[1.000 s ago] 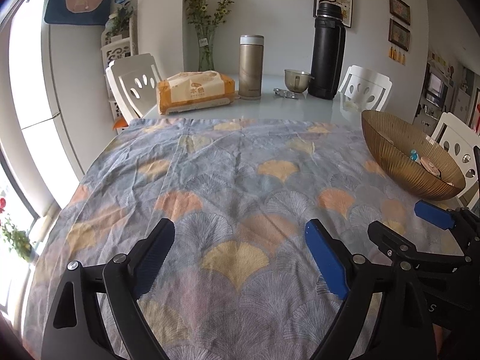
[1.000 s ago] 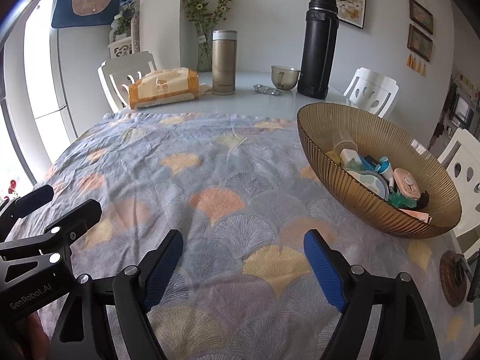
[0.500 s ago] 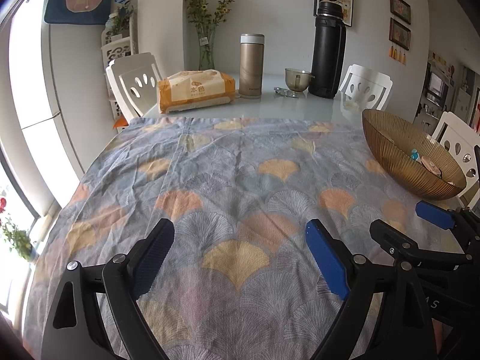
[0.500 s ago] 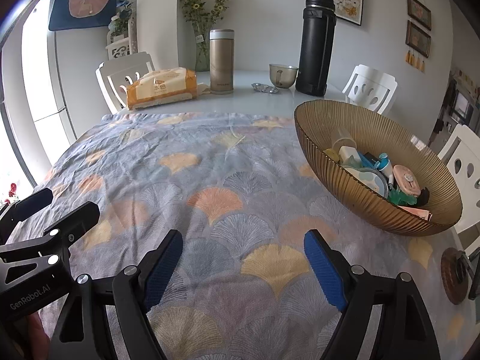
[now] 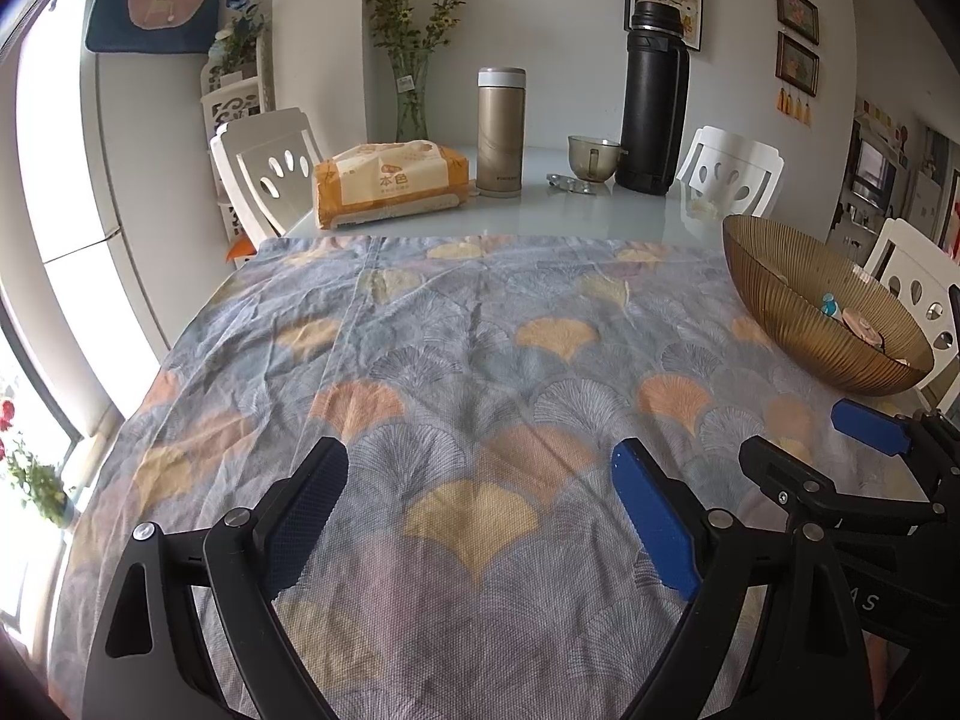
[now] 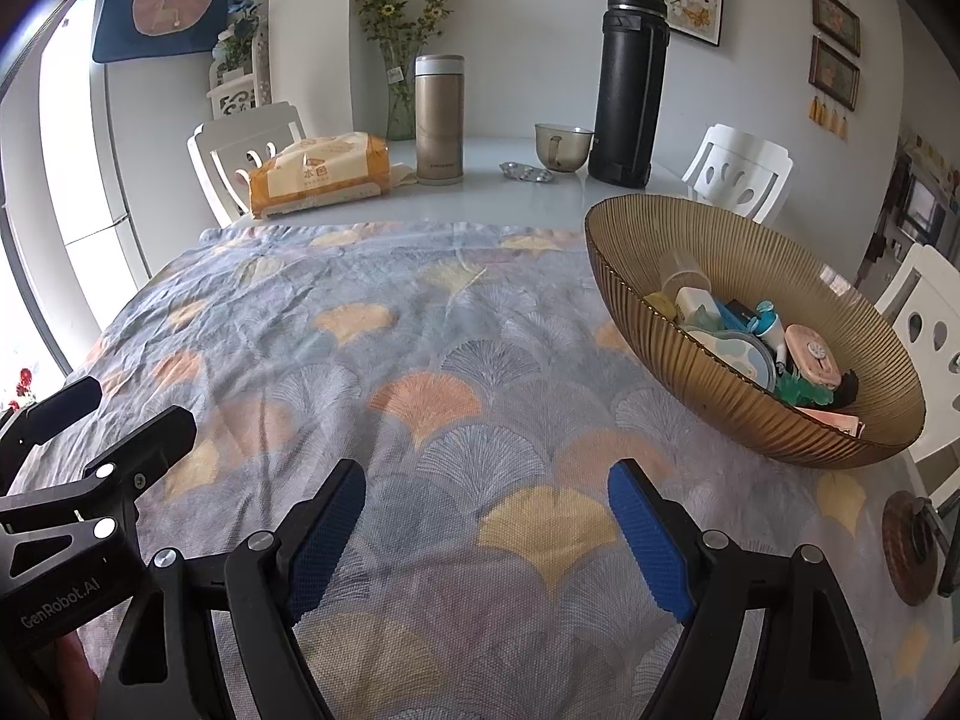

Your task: Organize rigid objects

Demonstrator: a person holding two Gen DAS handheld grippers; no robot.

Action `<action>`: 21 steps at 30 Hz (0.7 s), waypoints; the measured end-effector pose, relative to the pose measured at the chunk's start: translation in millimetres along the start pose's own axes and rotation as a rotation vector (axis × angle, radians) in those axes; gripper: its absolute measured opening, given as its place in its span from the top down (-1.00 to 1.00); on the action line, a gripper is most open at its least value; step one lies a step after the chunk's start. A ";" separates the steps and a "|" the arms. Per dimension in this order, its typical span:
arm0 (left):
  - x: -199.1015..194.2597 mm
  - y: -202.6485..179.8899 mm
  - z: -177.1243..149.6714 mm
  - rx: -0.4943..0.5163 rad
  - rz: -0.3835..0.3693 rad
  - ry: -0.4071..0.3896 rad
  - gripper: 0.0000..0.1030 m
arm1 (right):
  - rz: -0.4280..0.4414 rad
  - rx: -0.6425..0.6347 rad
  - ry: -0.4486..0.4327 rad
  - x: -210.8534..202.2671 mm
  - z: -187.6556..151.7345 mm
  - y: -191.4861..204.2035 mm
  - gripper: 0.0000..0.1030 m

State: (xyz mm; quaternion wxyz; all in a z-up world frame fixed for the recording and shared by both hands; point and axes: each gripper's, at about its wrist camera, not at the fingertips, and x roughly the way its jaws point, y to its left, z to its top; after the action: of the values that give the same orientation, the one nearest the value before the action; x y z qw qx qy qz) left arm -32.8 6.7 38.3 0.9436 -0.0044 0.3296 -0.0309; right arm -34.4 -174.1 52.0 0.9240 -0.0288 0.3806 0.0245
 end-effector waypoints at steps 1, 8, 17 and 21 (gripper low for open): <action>-0.1 -0.1 0.0 0.000 0.001 0.000 -0.74 | -0.001 0.001 0.000 -0.1 0.0 0.3 -0.59; 0.0 0.1 -0.4 0.002 0.000 -0.001 -0.74 | -0.001 -0.001 0.000 -0.3 0.0 -0.6 -0.59; 0.0 -0.7 0.3 0.020 0.008 -0.003 -0.76 | -0.002 -0.001 0.001 0.0 0.0 -0.3 -0.59; -1.1 -1.7 0.4 0.020 0.010 -0.008 -0.86 | -0.003 0.002 0.003 1.0 -0.5 -0.4 -0.59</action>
State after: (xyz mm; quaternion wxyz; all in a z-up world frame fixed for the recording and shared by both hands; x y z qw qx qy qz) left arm -33.5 5.0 39.3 0.9450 0.0064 0.3256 -0.0294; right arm -34.0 -174.6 51.0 0.9235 -0.0282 0.3818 0.0227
